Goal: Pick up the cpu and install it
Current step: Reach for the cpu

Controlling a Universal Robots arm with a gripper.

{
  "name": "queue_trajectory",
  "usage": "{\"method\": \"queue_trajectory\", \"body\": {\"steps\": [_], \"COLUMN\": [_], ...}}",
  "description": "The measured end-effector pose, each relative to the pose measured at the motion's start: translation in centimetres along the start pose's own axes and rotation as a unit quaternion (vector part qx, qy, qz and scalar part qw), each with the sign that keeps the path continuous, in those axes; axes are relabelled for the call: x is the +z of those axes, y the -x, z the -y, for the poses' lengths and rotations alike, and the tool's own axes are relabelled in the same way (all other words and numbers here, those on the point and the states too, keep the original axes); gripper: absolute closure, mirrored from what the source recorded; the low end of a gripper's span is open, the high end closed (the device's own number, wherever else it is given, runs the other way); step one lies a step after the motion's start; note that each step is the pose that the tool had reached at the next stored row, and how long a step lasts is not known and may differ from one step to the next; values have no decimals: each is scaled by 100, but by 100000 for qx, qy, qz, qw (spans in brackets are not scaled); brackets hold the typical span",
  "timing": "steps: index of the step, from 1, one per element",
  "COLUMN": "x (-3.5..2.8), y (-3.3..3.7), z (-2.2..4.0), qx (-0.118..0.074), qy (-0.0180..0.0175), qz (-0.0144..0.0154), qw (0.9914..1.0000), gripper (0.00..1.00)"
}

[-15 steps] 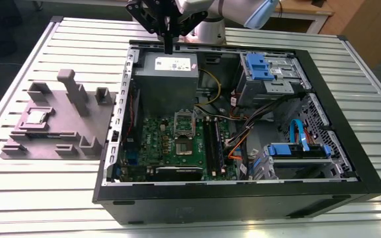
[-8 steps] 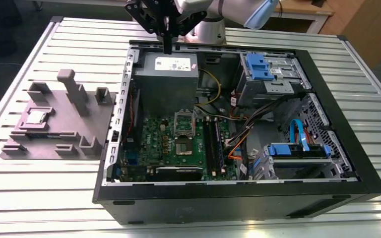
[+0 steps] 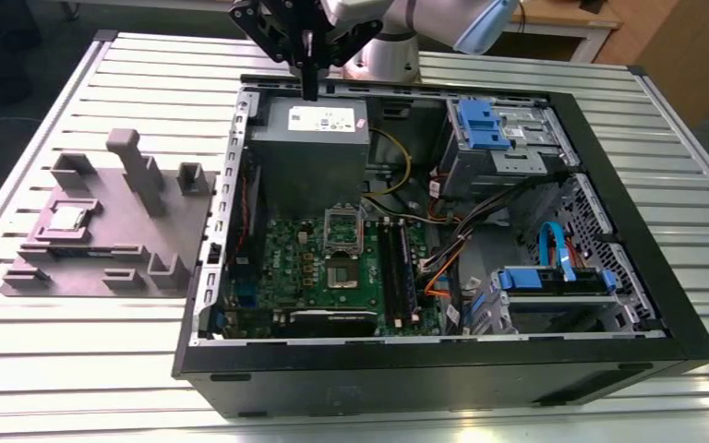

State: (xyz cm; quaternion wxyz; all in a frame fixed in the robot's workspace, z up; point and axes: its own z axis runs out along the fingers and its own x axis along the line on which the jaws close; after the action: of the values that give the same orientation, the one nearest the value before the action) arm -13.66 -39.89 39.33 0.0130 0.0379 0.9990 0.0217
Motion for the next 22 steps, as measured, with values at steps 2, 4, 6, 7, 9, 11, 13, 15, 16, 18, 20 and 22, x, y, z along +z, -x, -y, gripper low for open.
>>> {"method": "queue_trajectory", "body": {"steps": [2, 4, 6, 7, 9, 11, 13, 15, 16, 18, 20, 22], "x": [0, -1, 0, 0, -1, -1, -1, -1, -1, -2, -2, -2], "y": [-6, -13, -19, -22, -28, -34, -39, -44, -46, -51, -55, -59], "z": [0, 1, 2, 2, 2, 3, 3, 3, 3, 4, 4, 4], "qx": [-1, 1, -3, 0, -1, 2, -4, -1, 1, 0, -2, -1], "qy": [-3, -2, 1, 1, -1, -1, 1, 0, 1, -4, -1, -2], "qz": [2, 2, 3, 4, 2, 1, 2, 1, 2, -1, 0, 0], "qw": [100000, 100000, 100000, 100000, 100000, 100000, 100000, 100000, 100000, 100000, 100000, 100000], "gripper": [90, 90, 90, 90, 90, 90, 90, 90, 90, 90, 90, 90]}}
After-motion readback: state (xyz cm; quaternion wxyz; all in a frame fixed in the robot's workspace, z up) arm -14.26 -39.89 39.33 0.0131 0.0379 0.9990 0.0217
